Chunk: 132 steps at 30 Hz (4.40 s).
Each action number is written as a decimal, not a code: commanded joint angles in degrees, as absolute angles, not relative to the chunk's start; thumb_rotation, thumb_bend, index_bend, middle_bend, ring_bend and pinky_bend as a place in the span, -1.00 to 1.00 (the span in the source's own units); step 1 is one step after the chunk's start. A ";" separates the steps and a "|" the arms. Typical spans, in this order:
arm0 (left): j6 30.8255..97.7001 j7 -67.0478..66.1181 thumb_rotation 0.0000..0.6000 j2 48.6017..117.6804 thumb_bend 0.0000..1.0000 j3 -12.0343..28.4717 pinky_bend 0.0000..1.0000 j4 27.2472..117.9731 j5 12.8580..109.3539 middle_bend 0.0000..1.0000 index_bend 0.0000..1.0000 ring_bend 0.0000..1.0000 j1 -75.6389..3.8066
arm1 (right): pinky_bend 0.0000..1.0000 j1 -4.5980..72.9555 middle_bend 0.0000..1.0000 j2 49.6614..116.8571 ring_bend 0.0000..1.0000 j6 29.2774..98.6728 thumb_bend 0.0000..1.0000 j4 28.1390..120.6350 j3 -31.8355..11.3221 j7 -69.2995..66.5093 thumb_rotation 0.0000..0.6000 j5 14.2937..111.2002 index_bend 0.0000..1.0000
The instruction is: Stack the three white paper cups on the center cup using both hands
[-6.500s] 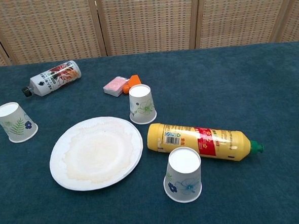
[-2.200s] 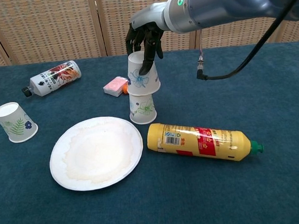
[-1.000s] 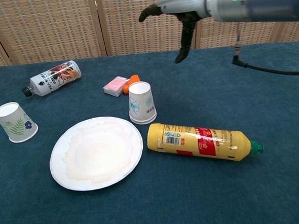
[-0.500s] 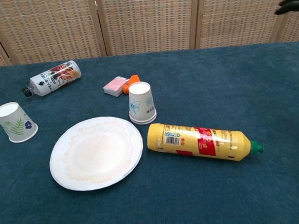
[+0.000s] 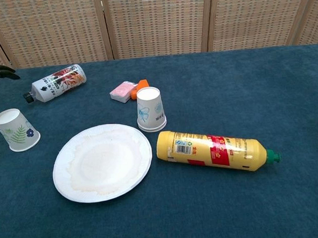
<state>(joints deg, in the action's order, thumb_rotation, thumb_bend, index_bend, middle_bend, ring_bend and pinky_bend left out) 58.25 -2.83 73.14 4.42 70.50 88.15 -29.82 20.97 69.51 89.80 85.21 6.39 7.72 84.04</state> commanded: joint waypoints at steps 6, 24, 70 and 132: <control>55.37 1.01 1.00 76.64 -1.00 3.19 -0.34 63.45 89.23 -0.68 -0.58 -0.57 -33.36 | -0.96 19.44 -1.00 68.89 -1.00 89.19 -1.00 85.14 4.50 7.16 1.00 84.79 -0.91; 52.69 2.63 1.00 80.19 -0.88 2.66 0.20 59.18 86.06 -0.20 0.02 -0.05 -34.88 | -0.95 17.47 -1.00 68.76 -1.00 87.14 -1.00 85.36 1.28 6.91 1.00 86.17 -0.90; 38.76 -31.22 1.00 70.98 -0.77 14.95 0.10 94.00 37.81 -0.14 0.07 0.01 -69.40 | -0.98 13.71 -1.00 66.59 -1.00 85.62 -1.00 86.15 -4.63 2.85 1.00 86.13 -0.87; 66.07 -21.66 1.00 67.87 -1.00 4.86 -1.00 100.50 47.02 -1.00 -1.00 -1.00 -59.87 | -0.98 12.10 -1.00 65.00 -1.00 84.83 -1.00 86.80 -7.06 -0.68 1.00 86.16 -0.86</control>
